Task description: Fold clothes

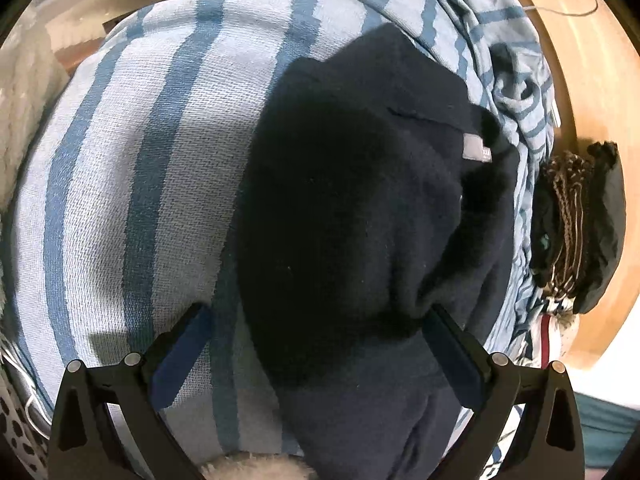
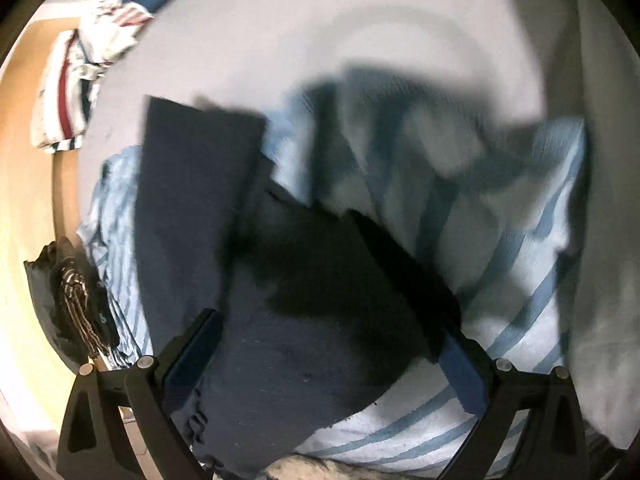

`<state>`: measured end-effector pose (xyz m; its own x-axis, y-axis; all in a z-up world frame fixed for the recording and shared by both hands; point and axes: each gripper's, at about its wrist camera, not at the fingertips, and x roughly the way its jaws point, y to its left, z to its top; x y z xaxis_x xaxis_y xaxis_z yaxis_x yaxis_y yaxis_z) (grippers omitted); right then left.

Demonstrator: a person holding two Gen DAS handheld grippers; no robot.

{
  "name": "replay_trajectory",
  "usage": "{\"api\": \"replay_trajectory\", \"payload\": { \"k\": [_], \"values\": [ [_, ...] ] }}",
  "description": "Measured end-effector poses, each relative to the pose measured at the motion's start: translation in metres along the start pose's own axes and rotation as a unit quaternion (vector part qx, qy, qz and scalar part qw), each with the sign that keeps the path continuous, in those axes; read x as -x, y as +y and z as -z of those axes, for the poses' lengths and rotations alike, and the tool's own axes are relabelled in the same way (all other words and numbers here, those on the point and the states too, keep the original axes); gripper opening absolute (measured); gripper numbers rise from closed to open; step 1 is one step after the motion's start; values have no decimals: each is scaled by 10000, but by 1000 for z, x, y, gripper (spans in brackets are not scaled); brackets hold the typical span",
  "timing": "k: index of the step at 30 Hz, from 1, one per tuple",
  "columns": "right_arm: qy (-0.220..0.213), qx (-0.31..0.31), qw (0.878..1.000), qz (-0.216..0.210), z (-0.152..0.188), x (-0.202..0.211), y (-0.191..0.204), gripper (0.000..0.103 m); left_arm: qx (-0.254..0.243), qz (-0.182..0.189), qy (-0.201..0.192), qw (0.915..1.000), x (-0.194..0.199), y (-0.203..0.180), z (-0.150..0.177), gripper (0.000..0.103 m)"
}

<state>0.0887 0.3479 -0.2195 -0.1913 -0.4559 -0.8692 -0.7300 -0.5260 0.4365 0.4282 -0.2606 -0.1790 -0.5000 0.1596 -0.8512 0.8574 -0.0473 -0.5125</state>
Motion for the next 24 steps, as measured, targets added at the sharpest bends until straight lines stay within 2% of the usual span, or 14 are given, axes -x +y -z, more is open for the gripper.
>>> {"api": "replay_trajectory", "payload": {
  "k": [4,10,16,21,23,24],
  "values": [
    [44,-209,9997,-101,-5,-6,-8,103,267,290,-26,9992,5,14,-1,102],
    [49,-643,9967,-492,-13,-6,-23,103,564,631,-80,9964,10,31,1,102],
    [-64,-1125,9912,-700,-17,-4,-31,103,564,789,-144,9952,14,40,6,102],
    [242,-703,9941,-795,-23,-3,-27,103,378,824,25,9959,21,52,9,102],
    [15,-755,9946,-716,-19,10,-26,99,328,819,80,9961,25,54,9,101],
    [-145,-760,9955,-543,-15,19,-23,99,422,804,5,9959,30,55,13,99]
  ]
}}
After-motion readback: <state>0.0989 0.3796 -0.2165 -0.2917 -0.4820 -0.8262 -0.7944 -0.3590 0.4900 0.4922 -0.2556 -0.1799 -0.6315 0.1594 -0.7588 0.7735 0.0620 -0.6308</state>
